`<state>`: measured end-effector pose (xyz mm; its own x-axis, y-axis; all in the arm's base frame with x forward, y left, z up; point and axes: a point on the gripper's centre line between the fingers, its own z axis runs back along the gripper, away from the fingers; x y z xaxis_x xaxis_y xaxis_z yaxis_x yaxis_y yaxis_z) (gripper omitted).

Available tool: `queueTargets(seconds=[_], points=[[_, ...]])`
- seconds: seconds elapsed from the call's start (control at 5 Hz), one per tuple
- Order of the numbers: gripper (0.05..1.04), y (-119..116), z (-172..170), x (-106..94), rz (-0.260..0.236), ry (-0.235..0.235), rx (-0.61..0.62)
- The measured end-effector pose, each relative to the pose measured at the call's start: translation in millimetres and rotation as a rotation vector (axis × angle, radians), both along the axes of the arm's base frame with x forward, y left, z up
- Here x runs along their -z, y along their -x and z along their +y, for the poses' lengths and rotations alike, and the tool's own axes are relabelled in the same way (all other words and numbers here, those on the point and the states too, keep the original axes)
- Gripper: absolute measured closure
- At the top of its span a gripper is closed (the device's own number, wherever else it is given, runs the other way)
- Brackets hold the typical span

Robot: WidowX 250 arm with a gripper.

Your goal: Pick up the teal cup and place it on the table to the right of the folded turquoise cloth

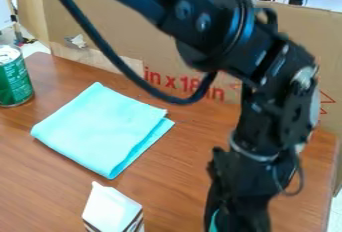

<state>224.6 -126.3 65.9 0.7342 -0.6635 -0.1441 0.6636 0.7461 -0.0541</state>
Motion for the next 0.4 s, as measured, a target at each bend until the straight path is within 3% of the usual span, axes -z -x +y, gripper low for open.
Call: queueTargets(seconds=[0.4], points=[[0.959,-56,12,-50.2,-0.138,0.043,-0.030]])
